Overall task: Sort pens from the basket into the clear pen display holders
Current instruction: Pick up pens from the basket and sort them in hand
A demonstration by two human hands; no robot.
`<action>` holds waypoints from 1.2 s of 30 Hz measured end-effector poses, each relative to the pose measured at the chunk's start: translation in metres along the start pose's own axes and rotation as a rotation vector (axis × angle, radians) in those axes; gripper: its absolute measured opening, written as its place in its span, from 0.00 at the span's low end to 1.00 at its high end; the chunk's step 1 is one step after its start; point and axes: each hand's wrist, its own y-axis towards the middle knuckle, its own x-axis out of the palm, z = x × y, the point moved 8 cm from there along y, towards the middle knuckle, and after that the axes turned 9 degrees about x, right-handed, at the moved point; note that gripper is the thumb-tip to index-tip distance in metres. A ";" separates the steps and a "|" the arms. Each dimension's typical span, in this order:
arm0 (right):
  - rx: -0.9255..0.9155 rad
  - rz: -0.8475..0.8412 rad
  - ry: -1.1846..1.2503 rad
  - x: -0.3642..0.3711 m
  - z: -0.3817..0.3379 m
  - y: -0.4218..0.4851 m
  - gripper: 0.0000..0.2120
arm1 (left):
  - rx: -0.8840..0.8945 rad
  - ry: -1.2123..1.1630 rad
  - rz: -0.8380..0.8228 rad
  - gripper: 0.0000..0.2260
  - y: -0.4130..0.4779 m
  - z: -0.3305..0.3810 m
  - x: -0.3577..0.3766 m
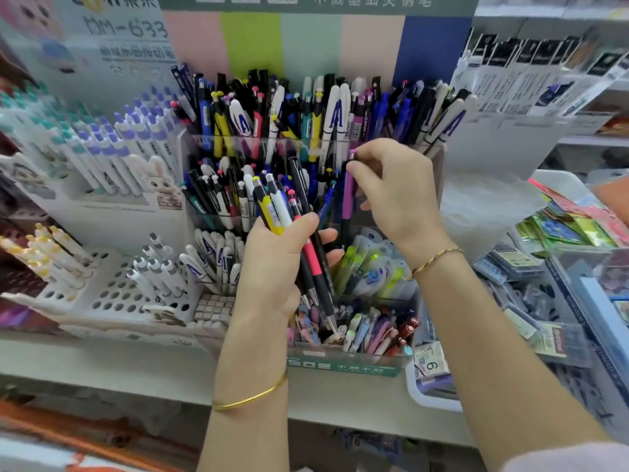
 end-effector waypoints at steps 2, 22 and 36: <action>-0.008 -0.008 0.005 0.003 0.000 -0.001 0.06 | 0.005 -0.012 0.008 0.16 -0.001 0.000 -0.001; 0.077 -0.025 -0.089 0.009 0.016 -0.004 0.09 | 0.050 -0.006 -0.036 0.03 0.003 -0.004 0.015; 0.233 0.090 0.547 -0.027 0.021 0.003 0.03 | 0.058 0.109 0.000 0.02 0.008 -0.014 0.013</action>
